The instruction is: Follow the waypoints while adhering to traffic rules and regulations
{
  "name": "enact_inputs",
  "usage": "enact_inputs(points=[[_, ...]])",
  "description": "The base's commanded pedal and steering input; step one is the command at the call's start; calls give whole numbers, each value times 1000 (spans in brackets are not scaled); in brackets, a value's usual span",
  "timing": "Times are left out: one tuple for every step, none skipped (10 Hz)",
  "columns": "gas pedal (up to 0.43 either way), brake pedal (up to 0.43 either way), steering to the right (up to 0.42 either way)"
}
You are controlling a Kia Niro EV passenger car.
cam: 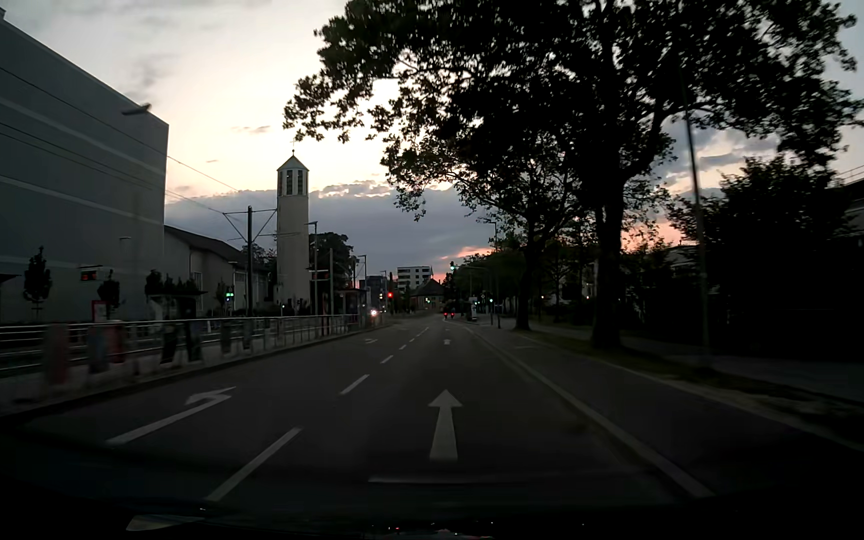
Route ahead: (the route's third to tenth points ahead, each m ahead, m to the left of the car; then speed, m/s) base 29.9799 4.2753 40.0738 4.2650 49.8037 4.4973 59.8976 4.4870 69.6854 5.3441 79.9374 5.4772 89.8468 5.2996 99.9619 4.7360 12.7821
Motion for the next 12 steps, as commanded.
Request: enact_inputs(points=[[98, 0, -5], [98, 0, -4], [98, 0, -4], [98, 0, -3], [98, 0, 0], [98, 0, 0], [87, 0, 0], [87, 0, 0], [87, 0, 0], [87, 0, 0], [87, 0, 0], [87, 0, 0]])
